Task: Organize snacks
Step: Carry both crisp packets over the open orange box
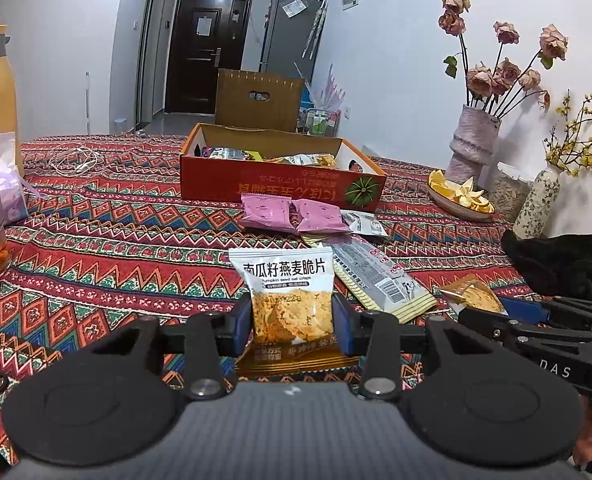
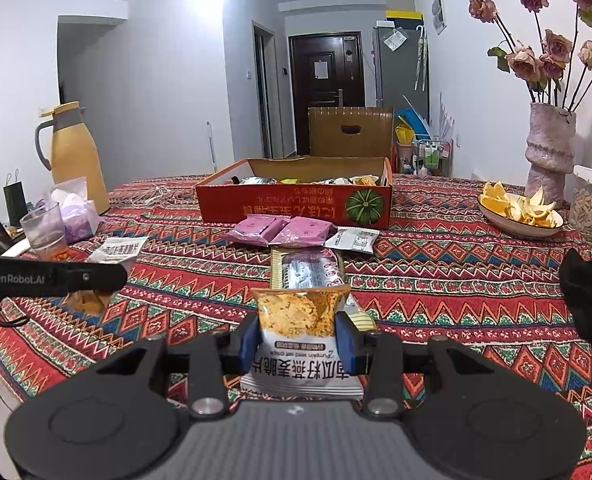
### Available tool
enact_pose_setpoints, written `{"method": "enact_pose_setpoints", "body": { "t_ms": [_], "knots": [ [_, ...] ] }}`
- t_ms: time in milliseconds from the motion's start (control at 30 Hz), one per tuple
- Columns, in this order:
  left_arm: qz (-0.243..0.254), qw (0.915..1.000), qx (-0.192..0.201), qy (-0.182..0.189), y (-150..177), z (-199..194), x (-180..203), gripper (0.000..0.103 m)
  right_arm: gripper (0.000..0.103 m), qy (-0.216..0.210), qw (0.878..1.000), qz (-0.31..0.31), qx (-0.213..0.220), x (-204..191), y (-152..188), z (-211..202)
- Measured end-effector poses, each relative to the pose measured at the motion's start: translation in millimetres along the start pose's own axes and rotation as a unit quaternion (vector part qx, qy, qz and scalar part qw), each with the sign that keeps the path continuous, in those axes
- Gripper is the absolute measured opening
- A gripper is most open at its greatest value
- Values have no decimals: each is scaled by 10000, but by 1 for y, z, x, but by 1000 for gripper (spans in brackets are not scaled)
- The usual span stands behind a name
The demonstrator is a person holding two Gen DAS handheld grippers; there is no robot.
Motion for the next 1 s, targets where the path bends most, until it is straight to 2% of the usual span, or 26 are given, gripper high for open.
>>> {"method": "enact_pose_setpoints", "body": {
  "t_ms": [300,567,800,1000],
  "knots": [
    [105,9999,19,19,-17,22,2,41,39,6,10000,-61,-29,8,-14,19],
    [300,9994,163,88,-59,59,8,41,39,-2,9997,-250,26,22,-50,53],
    [247,9994,108,221,-106,112,4,41,39,-43,9995,-317,51,46,-92,97],
    [273,9983,-204,469,-148,177,12,41,39,-152,9994,-299,4,75,-138,153]
  ]
}}
Point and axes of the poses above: each gripper's, at about its wrist camera, not at the fingertips, and z roughly the way its jaws point, x to its right, y to its underside, the point moved 7 cm from there along z, roughly the way its jaws point, and after that the axes turned 10 degrees about -y, right-handed, at the moved point
